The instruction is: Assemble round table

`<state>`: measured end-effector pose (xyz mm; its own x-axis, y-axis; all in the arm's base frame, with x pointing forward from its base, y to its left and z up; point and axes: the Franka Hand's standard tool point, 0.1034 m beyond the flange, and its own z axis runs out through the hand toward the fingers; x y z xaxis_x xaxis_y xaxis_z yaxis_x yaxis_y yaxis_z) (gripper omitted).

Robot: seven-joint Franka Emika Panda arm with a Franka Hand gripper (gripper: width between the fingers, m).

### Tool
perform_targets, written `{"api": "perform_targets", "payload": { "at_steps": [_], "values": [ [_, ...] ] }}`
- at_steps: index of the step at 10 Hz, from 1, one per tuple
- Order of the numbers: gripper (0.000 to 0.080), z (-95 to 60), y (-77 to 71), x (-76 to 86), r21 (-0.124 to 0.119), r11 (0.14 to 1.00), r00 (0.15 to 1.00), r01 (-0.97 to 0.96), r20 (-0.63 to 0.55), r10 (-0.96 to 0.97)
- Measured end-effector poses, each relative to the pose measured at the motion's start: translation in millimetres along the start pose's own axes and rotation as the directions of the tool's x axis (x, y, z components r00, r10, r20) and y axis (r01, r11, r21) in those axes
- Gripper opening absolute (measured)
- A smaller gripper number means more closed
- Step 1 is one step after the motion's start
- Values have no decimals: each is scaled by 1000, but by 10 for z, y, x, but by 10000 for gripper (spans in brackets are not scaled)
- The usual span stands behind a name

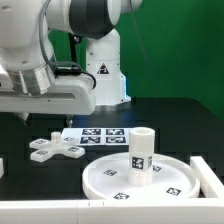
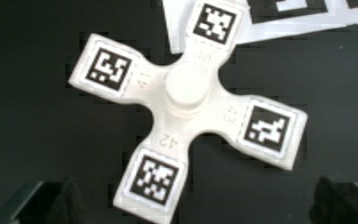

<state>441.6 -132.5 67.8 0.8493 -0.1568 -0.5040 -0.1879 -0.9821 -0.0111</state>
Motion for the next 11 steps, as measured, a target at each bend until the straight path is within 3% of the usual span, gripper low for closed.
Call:
{"api": "perform_targets", "payload": {
  "at_steps": [2, 3, 4, 7, 8, 10, 11],
  "values": [
    [649, 13, 87, -40, -16, 999, 999, 30, 25, -29],
    [649, 26, 118, -125, -8, 999, 994, 35, 106, -34],
    [649, 40, 142, -99, -9, 1000, 991, 24, 132, -23],
    [649, 53, 147, -93, -11, 1000, 990, 24, 138, -22],
    [649, 76, 162, -113, -22, 999, 987, 40, 156, -36],
    [649, 65, 17, -52, -94, 982, 976, 162, 159, -146],
    [649, 68, -16, -15, -92, 968, 964, 232, 154, -217]
  ]
}}
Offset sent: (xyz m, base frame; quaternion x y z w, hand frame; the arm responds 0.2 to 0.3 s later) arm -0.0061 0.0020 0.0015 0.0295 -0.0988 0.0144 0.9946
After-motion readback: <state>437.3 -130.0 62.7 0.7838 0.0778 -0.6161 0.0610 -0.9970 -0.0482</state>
